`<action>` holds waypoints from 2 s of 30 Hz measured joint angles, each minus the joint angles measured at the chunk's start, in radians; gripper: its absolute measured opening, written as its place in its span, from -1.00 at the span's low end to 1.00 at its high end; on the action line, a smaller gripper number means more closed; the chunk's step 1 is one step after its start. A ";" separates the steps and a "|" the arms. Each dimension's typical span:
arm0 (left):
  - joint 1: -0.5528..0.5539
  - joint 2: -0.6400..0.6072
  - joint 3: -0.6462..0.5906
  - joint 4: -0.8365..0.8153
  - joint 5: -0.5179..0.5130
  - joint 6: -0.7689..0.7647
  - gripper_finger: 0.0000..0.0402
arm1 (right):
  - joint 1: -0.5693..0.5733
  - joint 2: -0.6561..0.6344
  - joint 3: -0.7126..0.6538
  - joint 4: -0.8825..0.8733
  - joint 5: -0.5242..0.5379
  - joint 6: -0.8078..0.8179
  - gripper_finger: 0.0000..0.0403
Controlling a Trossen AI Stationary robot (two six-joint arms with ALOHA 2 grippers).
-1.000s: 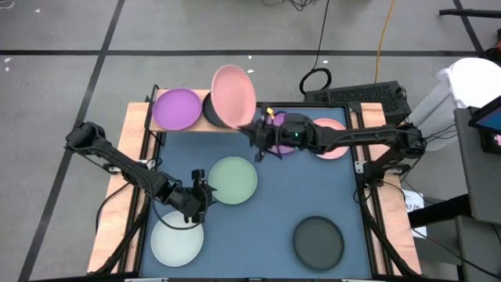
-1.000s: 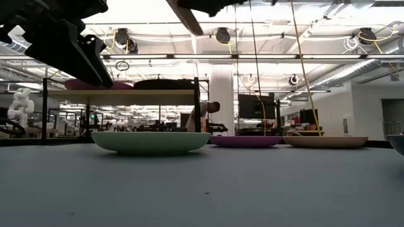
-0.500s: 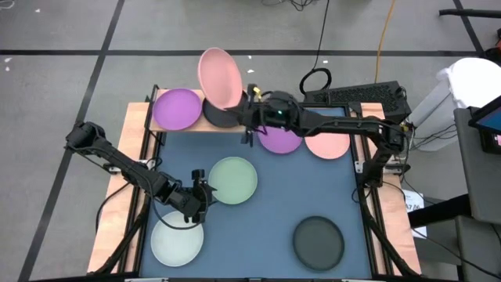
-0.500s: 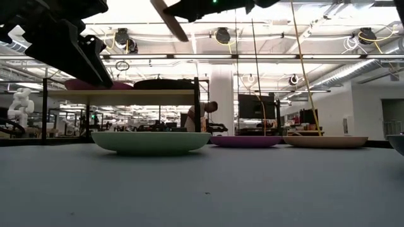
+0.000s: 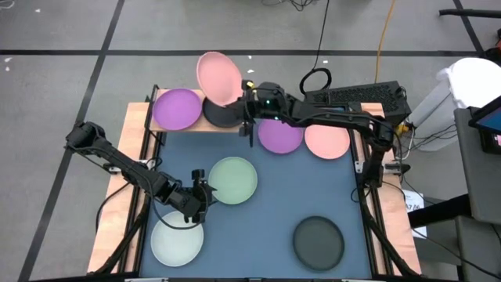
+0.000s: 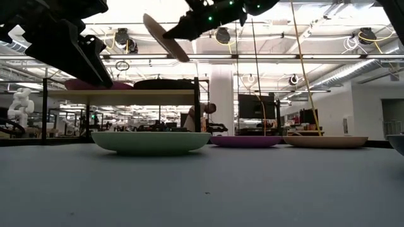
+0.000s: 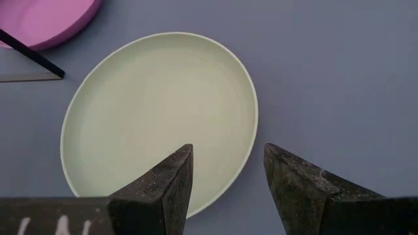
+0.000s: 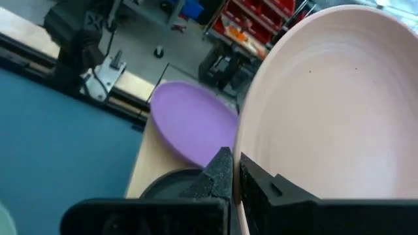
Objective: Place and stack plates onto a shelf
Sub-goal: Stack the bottom light pink plate on the black plate on the shelf, then stack the light green plate on the purple plate on the shelf
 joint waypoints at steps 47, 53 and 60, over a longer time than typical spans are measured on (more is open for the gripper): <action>0.000 0.000 0.000 0.004 0.000 -0.013 -0.04 | 0.005 0.074 0.000 -0.269 0.092 -0.101 -0.73; 0.000 0.000 0.000 0.005 0.000 -0.014 -0.04 | 0.025 0.073 0.000 -0.269 0.116 -0.118 -0.72; 0.000 0.000 0.000 0.006 0.000 -0.016 -0.04 | 0.060 0.051 -0.002 -0.276 0.170 -0.089 -0.72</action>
